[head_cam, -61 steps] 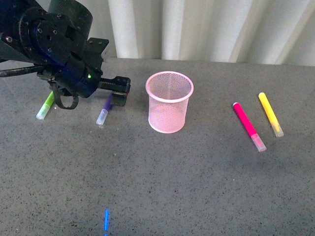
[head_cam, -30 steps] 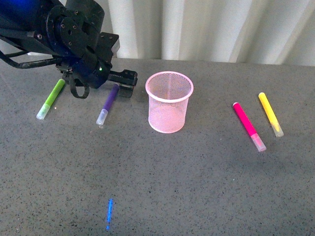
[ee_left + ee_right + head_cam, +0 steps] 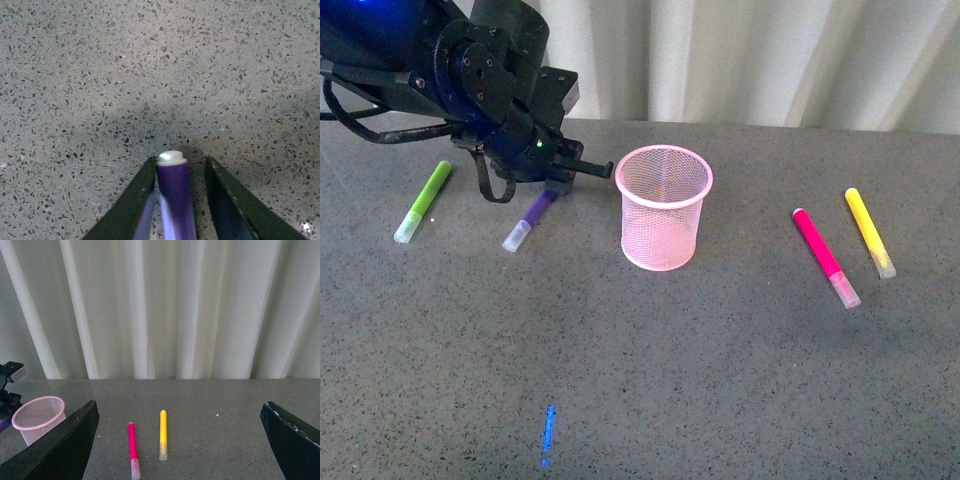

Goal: Insert purple and pink pens into pink cup

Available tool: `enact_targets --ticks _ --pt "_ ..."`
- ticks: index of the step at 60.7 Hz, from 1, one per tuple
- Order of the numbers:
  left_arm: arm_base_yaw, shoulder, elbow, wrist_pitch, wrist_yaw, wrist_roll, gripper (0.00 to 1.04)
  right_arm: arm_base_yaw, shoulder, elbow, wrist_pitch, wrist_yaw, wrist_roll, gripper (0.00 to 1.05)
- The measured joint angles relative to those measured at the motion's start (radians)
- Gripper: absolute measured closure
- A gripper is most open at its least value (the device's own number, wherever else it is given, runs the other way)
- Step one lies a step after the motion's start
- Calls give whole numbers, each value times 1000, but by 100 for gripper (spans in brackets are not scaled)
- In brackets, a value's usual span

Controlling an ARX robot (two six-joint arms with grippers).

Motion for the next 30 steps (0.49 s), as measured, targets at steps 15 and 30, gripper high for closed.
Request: enact_targets --ticks 15,30 --pt "16 -15 -22 8 -8 5 91 0 0 0 0 0 0 7" --pt "42 -108 -124 101 15 -23 91 0 0 0 0 0 0 7"
